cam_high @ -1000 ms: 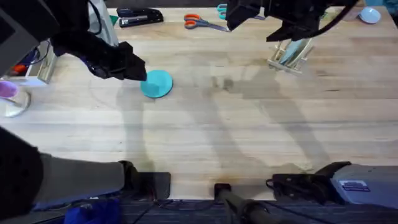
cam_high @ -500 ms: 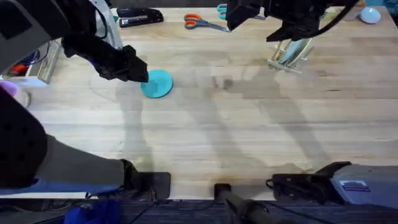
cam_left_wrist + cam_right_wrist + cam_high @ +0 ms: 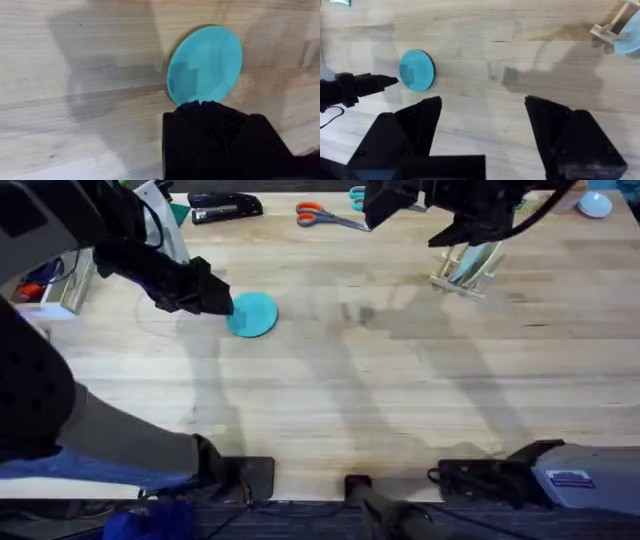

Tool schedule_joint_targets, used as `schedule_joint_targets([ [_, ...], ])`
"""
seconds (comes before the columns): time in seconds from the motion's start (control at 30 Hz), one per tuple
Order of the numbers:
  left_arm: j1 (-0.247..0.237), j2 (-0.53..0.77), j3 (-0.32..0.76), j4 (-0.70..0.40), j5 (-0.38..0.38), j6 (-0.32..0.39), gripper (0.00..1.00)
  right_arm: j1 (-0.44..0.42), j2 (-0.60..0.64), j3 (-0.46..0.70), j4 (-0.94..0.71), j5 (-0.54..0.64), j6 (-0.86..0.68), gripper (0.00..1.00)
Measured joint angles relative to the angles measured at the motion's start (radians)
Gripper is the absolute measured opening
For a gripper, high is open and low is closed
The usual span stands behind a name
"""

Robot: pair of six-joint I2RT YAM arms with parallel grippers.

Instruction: Pick up the plates from the table one by one and place each into a slot on the dish rack.

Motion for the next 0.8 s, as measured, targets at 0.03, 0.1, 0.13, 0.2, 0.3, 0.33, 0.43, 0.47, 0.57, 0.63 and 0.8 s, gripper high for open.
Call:
schedule_joint_targets([
  [0.03,0.0,0.003,0.0,0.004,0.001,0.001,0.042,0.0,0.0,0.0,0.0,0.0,0.0,0.995],
  [0.1,0.0,0.005,0.0,0.015,0.002,0.003,0.042,0.0,0.0,0.0,0.0,0.0,0.0,0.995],
  [0.13,0.0,0.005,0.0,0.02,0.003,0.003,0.042,0.0,0.0,0.0,0.0,0.0,0.0,0.995],
  [0.2,0.0,0.005,0.0,0.026,0.003,0.003,0.042,0.0,0.0,0.0,0.0,0.0,0.002,0.995],
  [0.3,0.0,0.005,0.0,0.026,0.003,0.003,0.042,0.0,0.0,0.0,0.0,0.0,0.004,0.995],
  [0.33,0.0,0.005,0.0,0.026,0.003,0.003,0.042,0.0,0.0,0.0,0.0,0.0,0.005,0.995],
  [0.43,0.0,0.005,0.0,0.034,0.003,0.003,0.042,0.0,0.0,0.0,0.0,0.0,0.007,0.995],
  [0.47,0.0,0.005,0.0,0.039,0.003,0.003,0.042,0.0,0.0,0.0,0.0,0.0,0.008,0.995],
  [0.57,0.0,0.005,0.0,0.05,0.003,0.003,0.042,0.0,0.0,0.0,0.0,0.0,0.008,0.995],
  [0.63,0.0,0.005,0.0,0.056,0.003,0.003,0.042,0.0,0.0,0.0,0.0,0.0,0.008,0.995],
  [0.8,0.0,0.037,0.001,0.059,0.005,0.003,0.042,0.0,0.0,0.0,0.0,0.0,0.008,0.995],
])
